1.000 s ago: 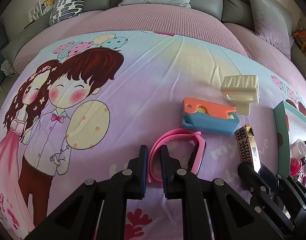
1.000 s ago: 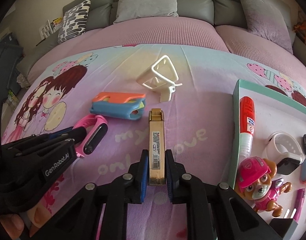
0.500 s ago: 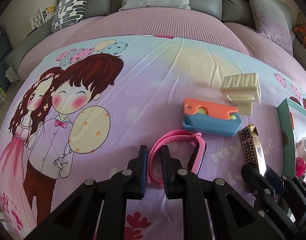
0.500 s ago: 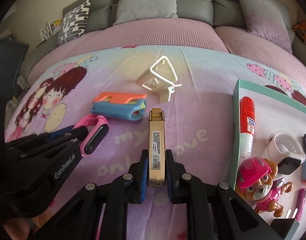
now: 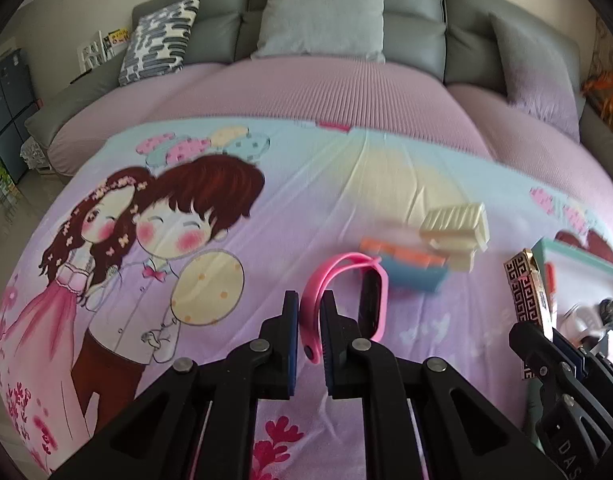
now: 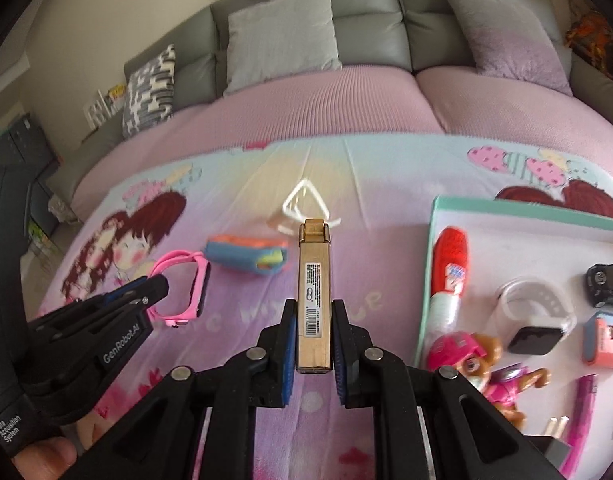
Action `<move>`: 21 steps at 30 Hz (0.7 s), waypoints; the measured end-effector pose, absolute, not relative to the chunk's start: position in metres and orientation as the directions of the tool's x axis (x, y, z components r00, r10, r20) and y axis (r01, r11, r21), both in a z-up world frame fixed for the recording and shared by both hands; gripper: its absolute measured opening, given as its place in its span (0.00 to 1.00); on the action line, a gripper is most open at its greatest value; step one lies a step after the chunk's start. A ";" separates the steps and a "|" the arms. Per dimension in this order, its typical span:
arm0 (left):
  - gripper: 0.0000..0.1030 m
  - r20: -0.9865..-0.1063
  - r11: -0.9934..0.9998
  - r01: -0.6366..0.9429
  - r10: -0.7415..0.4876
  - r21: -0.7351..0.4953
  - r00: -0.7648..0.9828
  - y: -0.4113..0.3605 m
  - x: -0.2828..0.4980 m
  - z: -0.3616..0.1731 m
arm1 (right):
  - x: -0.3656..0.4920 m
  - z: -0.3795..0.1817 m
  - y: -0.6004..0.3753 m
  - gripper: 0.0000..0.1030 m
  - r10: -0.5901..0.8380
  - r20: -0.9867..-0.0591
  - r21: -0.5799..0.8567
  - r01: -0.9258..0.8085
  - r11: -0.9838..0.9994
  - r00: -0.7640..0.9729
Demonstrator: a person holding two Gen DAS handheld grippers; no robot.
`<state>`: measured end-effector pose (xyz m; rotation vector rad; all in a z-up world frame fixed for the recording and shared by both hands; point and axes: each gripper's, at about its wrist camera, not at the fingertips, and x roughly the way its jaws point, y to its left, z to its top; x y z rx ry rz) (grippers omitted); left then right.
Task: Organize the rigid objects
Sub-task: 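Carry the pink wristband and gold harmonica into the tray and open both tools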
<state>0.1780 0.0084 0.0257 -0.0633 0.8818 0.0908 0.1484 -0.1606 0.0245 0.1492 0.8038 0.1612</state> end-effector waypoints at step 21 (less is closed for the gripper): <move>0.10 -0.691 0.996 -0.036 -0.032 -0.083 0.722 -0.023 0.166 0.062 | 0.138 0.046 -0.194 0.16 0.154 -0.668 0.195 -0.029 0.980 0.727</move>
